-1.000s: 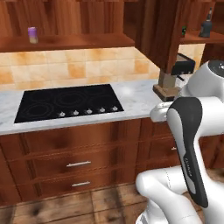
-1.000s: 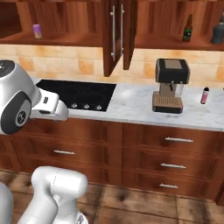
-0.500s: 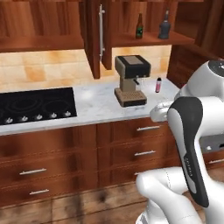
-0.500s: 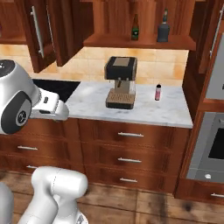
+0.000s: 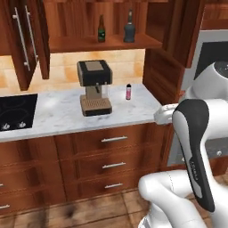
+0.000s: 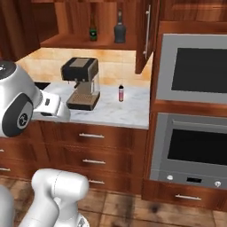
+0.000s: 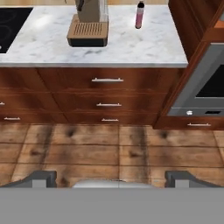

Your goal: Sort all alcoholic drinks to one cabinet, and non-alcoholic drinks to the other.

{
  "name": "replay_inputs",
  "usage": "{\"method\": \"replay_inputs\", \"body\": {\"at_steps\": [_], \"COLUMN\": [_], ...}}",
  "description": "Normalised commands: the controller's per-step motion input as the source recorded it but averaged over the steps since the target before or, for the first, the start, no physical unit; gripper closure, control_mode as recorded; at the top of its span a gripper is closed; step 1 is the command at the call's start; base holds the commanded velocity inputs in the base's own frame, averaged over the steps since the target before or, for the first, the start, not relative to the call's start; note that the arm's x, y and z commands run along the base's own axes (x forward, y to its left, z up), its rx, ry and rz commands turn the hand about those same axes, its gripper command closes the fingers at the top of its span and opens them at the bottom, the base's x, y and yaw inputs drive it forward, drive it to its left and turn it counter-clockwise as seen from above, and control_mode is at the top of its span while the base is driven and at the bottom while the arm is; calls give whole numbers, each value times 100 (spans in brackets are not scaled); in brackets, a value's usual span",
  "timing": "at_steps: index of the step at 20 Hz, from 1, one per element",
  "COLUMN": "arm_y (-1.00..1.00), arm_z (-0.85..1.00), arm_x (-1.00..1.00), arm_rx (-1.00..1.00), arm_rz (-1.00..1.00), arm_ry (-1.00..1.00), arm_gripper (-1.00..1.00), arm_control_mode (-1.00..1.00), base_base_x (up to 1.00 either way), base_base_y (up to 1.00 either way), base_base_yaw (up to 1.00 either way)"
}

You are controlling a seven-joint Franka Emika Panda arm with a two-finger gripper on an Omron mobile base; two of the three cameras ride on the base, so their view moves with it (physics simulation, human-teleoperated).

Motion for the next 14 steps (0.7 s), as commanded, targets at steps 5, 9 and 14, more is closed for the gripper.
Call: {"method": "replay_inputs", "body": {"at_steps": [5, 9, 14], "arm_y": [0, 0, 0], "arm_z": [0, 0, 0], "arm_x": [0, 0, 0], "arm_rx": [0, 0, 0], "arm_rz": [0, 0, 0], "arm_ry": [0, 0, 0], "arm_gripper": [-100, -100, -100], "arm_control_mode": [100, 100, 100], "base_base_x": [66, 70, 53], "base_base_y": [-54, -44, -15], "base_base_yaw": [0, 0, -3]}}
